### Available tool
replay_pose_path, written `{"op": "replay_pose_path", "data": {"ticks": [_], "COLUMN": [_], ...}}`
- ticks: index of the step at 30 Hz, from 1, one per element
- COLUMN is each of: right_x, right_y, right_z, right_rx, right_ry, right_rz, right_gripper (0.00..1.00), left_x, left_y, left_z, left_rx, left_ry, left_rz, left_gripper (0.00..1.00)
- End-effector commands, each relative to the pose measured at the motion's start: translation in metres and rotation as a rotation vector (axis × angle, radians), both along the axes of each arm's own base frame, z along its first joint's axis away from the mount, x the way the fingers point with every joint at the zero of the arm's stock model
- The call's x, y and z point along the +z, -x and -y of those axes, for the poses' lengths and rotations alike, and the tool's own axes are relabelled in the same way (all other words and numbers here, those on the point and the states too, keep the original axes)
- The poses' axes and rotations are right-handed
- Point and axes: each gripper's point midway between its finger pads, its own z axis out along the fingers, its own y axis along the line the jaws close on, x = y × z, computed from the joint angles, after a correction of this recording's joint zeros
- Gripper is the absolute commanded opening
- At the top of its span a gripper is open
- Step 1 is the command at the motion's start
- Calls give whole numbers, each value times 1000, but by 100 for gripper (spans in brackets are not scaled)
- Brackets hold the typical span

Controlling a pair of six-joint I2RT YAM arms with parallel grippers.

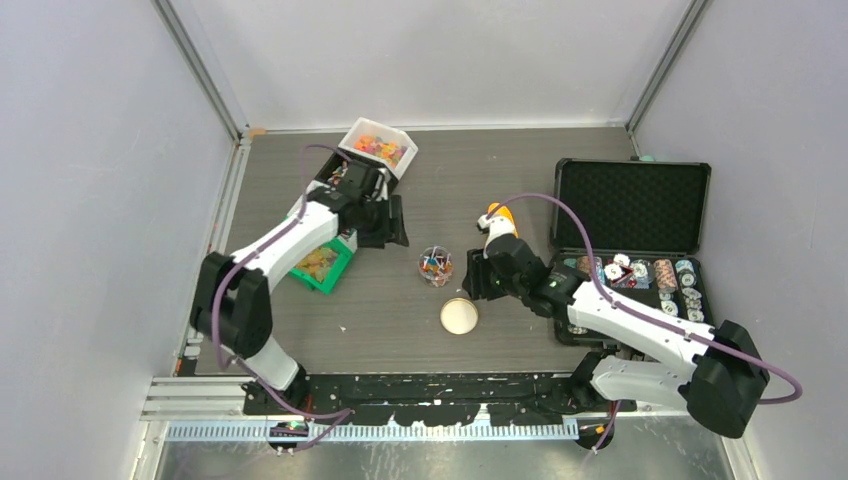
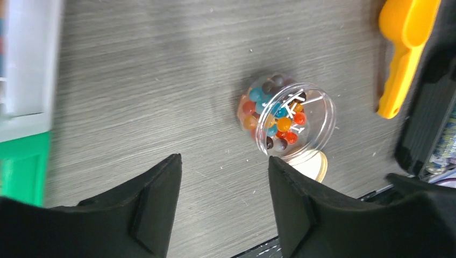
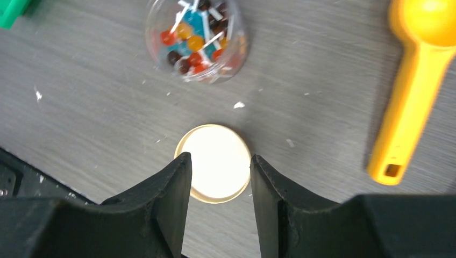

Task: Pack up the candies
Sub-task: Move the packing bottle to the center of the board.

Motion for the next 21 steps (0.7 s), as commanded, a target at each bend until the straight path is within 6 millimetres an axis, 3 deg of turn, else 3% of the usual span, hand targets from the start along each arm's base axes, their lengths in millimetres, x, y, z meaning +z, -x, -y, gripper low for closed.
{"op": "replay_pose_path", "data": {"ticks": [1,3,5,9,14,21], "right_x": [-2,-6,-10,-25,-44,-53], "right_y": [13,20,26,38,48,50], "right_z": [-21,-31,-41,-58,-74,-87], "right_rx": [13,32,49,62,79,92], "right_ry": [-10,2,20,43,95,145], "right_rz": [-6,-7,-1,-22,-34,-36], "right_gripper": [49,48,48,43,42,41], "left_x": [50,57,65,85,97,91], "left_y": [-4,-2,1,9,24,47], "left_z": [-13,-30,-46,-68,-94,-98], "left_rx": [-1,24,59,106,113,2], "left_ry": [98,70,62,69,-19,-51], "left_rz": [119,150,182,254,321,300], "left_gripper": [69,80,99,100,100,100]}}
